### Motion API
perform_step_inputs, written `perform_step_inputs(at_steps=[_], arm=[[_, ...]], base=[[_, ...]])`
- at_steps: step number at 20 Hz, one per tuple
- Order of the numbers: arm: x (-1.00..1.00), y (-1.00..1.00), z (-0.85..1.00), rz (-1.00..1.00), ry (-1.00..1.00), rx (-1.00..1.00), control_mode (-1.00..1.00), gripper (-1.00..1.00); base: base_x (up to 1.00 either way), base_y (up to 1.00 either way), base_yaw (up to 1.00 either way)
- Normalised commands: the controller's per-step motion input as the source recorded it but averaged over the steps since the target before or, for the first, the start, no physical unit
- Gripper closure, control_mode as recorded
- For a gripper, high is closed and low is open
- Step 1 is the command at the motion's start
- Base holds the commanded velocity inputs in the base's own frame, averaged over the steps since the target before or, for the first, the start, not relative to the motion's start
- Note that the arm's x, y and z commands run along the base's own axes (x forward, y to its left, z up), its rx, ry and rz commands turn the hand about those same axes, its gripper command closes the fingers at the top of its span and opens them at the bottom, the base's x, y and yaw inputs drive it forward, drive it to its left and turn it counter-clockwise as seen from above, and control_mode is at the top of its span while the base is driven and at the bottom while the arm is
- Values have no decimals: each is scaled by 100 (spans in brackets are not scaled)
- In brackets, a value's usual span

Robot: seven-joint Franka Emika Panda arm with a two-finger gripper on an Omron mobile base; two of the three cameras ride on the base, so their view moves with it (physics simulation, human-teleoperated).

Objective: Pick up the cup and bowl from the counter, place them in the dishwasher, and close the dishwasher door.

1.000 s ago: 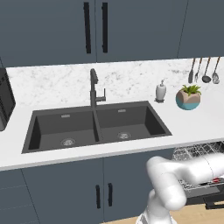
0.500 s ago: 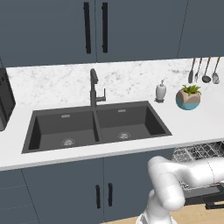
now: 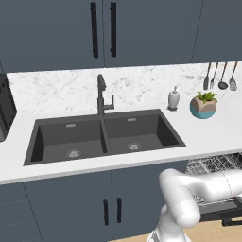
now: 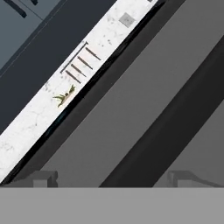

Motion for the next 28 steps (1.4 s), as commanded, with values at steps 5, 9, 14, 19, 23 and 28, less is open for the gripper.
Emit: perform_step_inputs(at_steps=[5, 9, 14, 19, 23, 28], arm=[[50, 0, -5, 0, 3, 0, -100, -100], [69, 1, 0, 0, 8, 0, -100, -100], [71, 4, 9, 0, 2, 6, -100, -100], [8, 0, 9, 2, 0, 7, -100, -100], [0, 0, 0, 1, 0, 0, -100, -100], [9, 0, 0, 0, 0, 0, -100, -100]], base=[[0, 0, 0], [0, 0, 0], [0, 0, 0], [0, 0, 0], [0, 0, 0], [0, 0, 0]])
